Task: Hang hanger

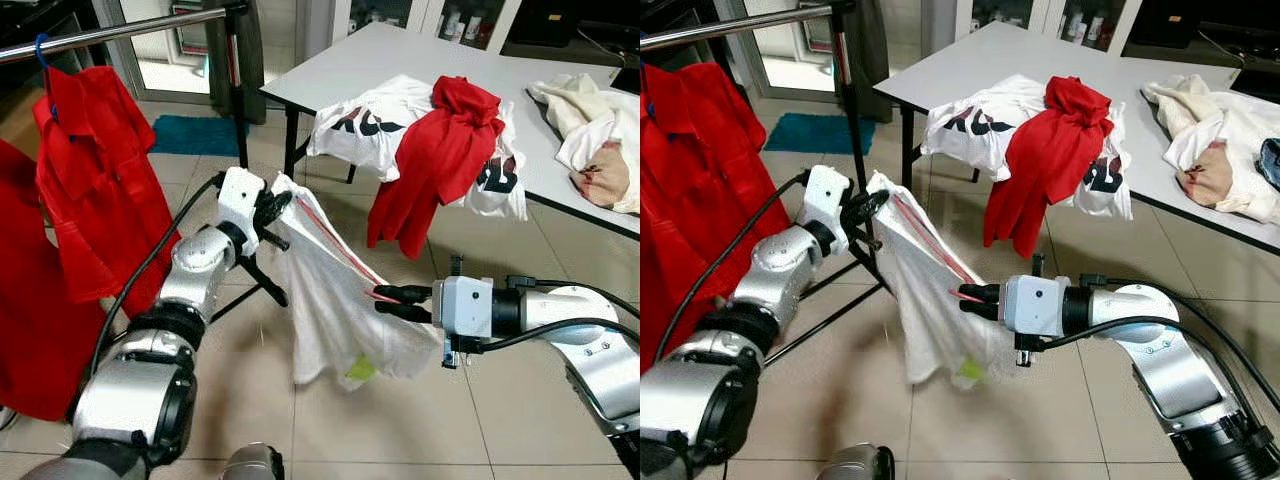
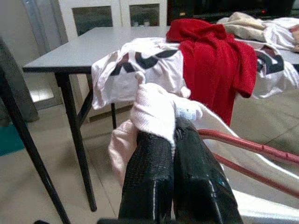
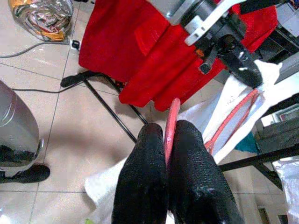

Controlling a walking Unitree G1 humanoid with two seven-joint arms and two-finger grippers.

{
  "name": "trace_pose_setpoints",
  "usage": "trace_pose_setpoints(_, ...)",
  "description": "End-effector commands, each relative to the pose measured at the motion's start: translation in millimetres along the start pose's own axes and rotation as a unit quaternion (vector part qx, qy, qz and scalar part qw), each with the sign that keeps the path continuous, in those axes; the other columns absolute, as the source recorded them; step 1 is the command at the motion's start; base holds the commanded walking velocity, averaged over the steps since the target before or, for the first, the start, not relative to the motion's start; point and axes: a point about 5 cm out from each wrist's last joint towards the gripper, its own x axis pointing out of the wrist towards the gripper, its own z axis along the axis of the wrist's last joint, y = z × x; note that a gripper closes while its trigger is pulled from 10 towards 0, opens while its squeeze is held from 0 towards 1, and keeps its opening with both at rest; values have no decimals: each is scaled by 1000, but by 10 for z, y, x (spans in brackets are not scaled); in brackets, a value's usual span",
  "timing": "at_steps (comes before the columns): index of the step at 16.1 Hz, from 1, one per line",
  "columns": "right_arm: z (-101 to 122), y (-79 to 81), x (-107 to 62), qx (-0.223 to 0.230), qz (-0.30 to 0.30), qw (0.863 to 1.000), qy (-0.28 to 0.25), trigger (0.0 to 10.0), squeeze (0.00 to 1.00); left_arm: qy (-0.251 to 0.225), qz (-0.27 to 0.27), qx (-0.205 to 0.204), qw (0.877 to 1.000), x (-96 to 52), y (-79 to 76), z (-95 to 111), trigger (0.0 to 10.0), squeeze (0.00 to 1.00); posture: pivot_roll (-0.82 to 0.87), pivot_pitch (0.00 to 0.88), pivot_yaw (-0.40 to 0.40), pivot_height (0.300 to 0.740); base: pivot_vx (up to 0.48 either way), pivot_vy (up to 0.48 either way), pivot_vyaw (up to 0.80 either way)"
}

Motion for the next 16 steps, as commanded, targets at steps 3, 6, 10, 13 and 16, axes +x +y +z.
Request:
trace_pose_setpoints(3,25,-5,-81,-9,26,1000,5,0,0,8,23,-19,1000,-63,11,-103,10000,0,82,5,-3,740,0,0,0)
trace_pose_setpoints(6,28,-87,-42,-24,-2,1000,4,0,0,-14,28,-44,999,-60,-10,-68,10000,0,87,4,-5,740,0,0,0)
trace_pose_setpoints(10,74,-259,113,-39,-86,995,-10,0,0,-89,-4,-31,996,34,-236,187,10000,0,93,5,-7,740,0,0,0)
trace_pose_setpoints(13,66,-291,181,-45,-115,992,-6,0,0,-120,6,-34,992,37,-257,302,10000,0,92,5,-3,740,0,0,0)
trace_pose_setpoints(16,9,-251,172,-52,-108,993,8,0,0,-132,34,-19,991,5,-196,372,10000,0,92,5,-1,740,0,0,0)
